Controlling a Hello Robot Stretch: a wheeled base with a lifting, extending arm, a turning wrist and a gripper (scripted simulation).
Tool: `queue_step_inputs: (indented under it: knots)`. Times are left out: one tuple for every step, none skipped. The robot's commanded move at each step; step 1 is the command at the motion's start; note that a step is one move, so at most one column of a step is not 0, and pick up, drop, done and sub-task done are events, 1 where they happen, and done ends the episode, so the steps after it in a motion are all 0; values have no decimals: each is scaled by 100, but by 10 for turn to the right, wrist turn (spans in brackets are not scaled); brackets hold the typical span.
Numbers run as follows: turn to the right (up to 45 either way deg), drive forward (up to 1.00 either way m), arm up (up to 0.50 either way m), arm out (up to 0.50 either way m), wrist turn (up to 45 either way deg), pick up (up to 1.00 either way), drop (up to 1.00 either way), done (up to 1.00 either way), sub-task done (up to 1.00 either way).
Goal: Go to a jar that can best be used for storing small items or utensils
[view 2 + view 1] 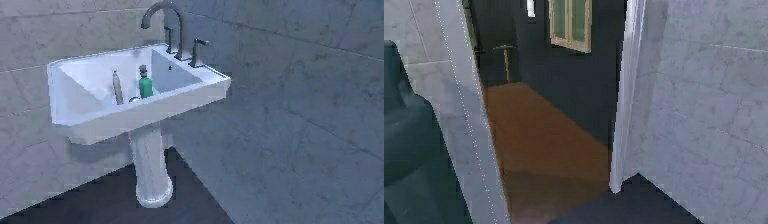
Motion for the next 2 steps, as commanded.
queue_step_inputs:
  knots:
    - [0,95,0,0,0,0,0,0,0]
    - [-120,0,0,0,0,0,0,0,0]
